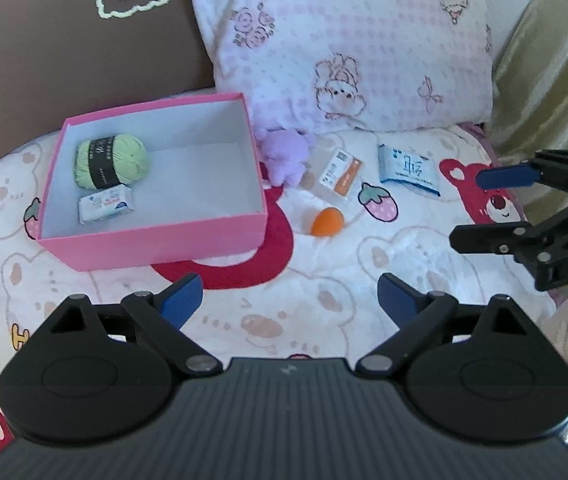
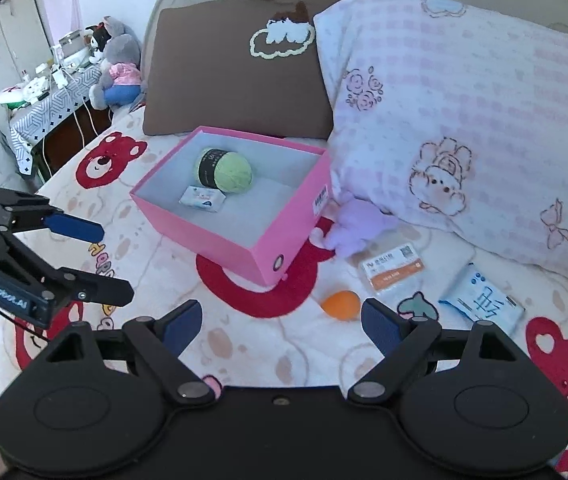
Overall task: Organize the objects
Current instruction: 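Withdraw the left tool from the box toward the orange sponge, then lower the open left tool around the orange makeup sponge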
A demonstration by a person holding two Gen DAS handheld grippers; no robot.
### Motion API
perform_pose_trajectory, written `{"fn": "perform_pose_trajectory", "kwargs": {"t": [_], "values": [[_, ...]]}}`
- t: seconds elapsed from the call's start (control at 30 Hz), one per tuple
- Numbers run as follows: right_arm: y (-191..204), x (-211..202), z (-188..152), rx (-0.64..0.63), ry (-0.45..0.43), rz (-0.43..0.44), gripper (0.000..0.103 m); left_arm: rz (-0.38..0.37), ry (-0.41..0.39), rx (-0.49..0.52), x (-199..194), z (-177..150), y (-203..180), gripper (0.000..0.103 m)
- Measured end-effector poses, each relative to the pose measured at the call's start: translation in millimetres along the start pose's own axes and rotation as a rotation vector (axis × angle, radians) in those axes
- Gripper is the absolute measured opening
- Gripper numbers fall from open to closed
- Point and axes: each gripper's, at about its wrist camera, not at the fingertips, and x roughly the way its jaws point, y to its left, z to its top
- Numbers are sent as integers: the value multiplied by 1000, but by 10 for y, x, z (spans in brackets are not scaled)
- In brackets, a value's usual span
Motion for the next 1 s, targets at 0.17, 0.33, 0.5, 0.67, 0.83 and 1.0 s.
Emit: {"fn": "perform_pose_trajectory", "kwargs": {"t": [0.17,0.33,0.5,0.67,0.83,1.0], "values": [[-86,-84,-139,-10,-9,-27,90,-31,41,-3,120,-39,-117,97],[-220,-149,-283,-5,-32,-20,90,-69,46,-3,263,-18,-264,97],[-373,-156,-453,-24,-64,-19,90,-62,28,28,457,46,-465,98],[-618,-52,-615,16,-120,-16,90,-71,34,13,767,71,-560,98],[-854,204,-745,80,-103,3,89,-68,-14,-57,1018,93,-518,98],[-897,473,-847,46,-100,-32,89,-78,-21,-96,1275,42,-449,97]]}}
